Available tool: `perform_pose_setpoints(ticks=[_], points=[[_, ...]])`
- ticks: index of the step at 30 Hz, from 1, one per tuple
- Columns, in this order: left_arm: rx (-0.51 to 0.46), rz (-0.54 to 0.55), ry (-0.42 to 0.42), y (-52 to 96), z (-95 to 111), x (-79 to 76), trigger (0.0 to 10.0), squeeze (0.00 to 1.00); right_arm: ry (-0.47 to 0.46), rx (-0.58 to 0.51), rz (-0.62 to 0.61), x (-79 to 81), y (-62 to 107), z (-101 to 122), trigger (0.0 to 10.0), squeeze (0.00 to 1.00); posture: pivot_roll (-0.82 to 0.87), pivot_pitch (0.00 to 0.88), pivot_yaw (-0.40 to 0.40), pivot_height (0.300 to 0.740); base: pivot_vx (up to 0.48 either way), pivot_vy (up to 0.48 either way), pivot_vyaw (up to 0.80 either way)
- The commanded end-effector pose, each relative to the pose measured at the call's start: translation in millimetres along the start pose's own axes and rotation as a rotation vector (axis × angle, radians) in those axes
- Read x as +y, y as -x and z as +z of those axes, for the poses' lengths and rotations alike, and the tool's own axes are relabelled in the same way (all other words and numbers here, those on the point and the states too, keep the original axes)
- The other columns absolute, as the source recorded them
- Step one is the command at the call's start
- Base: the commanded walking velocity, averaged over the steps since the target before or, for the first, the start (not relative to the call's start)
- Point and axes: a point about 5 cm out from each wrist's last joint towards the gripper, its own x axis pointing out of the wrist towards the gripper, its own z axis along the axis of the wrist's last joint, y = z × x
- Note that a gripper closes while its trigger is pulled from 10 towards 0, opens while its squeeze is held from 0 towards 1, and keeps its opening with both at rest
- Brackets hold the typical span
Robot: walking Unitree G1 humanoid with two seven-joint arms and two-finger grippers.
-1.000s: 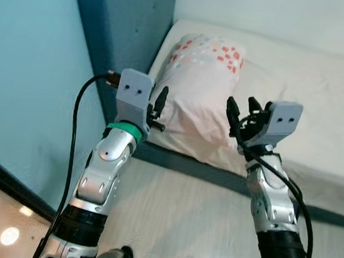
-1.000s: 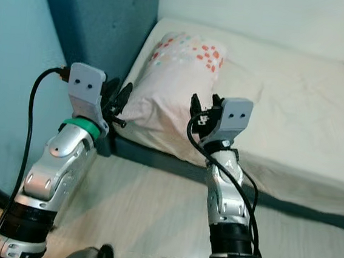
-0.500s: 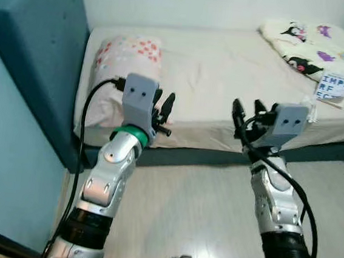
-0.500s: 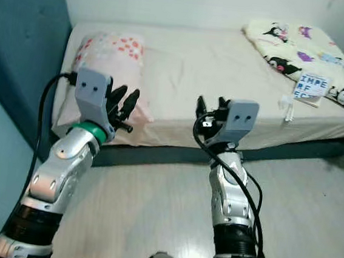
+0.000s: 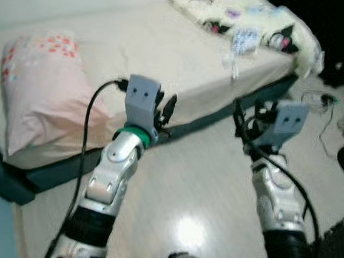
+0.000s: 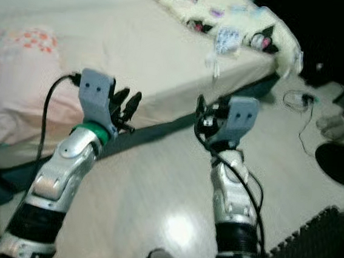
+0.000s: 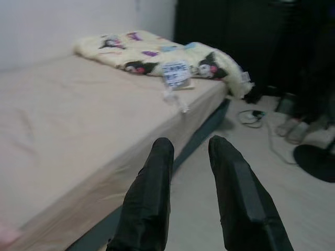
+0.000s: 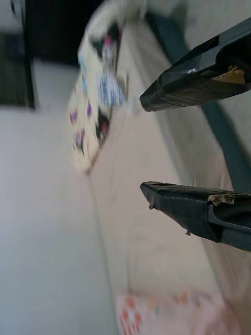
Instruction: Clean up the room
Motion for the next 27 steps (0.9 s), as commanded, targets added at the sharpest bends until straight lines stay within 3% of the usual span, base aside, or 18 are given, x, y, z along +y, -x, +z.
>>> perform_pose_setpoints(ticks=[1,27], points=[[0.024,-0.005,0.009,0.7,-4.5,-0.1,10.0,0.00,0.001,0.013,0.002,0.5,1.1,-2.3,10.0,0.00,-0.07,0.015,0.036,0.740,0.000,0.000,-0.80],[-0.005,0.008,-0.015,-2.5,1.4,2.6,10.0,0.00,-0.002,0.011,0.006,2.0,0.7,-2.9,10.0,0.00,-0.07,0.020,0.038,0.740,0.000,0.000,-0.80]])
